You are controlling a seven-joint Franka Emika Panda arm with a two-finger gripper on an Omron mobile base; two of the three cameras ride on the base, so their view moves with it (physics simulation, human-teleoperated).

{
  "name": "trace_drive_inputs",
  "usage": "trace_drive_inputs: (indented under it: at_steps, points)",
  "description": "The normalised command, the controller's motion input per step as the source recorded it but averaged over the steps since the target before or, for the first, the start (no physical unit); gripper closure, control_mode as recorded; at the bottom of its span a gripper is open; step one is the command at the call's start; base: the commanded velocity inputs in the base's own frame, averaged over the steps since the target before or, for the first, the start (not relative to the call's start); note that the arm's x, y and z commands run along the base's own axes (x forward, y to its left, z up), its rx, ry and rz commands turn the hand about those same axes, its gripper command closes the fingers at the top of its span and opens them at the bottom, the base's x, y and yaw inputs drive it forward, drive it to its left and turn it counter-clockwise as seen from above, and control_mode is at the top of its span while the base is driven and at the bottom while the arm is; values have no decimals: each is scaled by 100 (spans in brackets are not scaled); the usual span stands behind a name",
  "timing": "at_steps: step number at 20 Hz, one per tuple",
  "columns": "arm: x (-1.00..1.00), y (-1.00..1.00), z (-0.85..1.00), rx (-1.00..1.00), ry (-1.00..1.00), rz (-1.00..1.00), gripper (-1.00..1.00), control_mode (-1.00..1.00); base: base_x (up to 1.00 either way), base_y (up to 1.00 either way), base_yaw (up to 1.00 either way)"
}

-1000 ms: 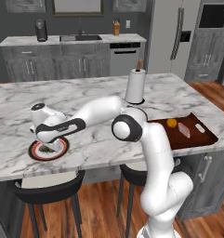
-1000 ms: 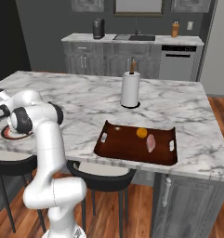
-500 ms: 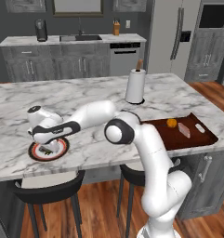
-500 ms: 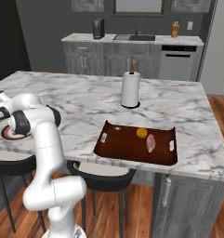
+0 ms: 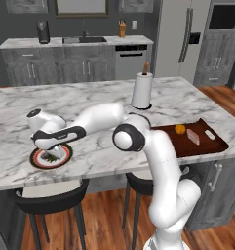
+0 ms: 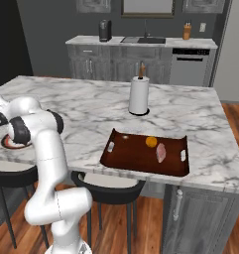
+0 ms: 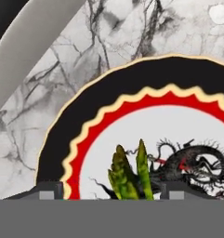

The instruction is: Create a steak meal by picking up the steak and asparagus from the tray and placing them on the plate. Leave the orange on the tray.

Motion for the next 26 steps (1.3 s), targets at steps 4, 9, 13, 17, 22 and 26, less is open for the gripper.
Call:
trace_drive_inputs:
  at_steps: [4, 9, 13, 17, 22, 26]
  points:
    - [-41, -58, 33, 1, -13, -7, -100, -100, 0, 0, 0]
    - [-39, -52, 39, 2, -12, -24, -100, -100, 0, 0, 0]
    - [-26, -45, 75, 11, -15, -42, -100, -100, 0, 0, 0]
    - [-6, -64, 68, 13, -19, -51, -100, -100, 0, 0, 0]
    - [0, -88, 28, 11, -7, -58, -100, -100, 0, 0, 0]
    - [0, -100, 4, 8, 0, -60, -100, -100, 0, 0, 0]
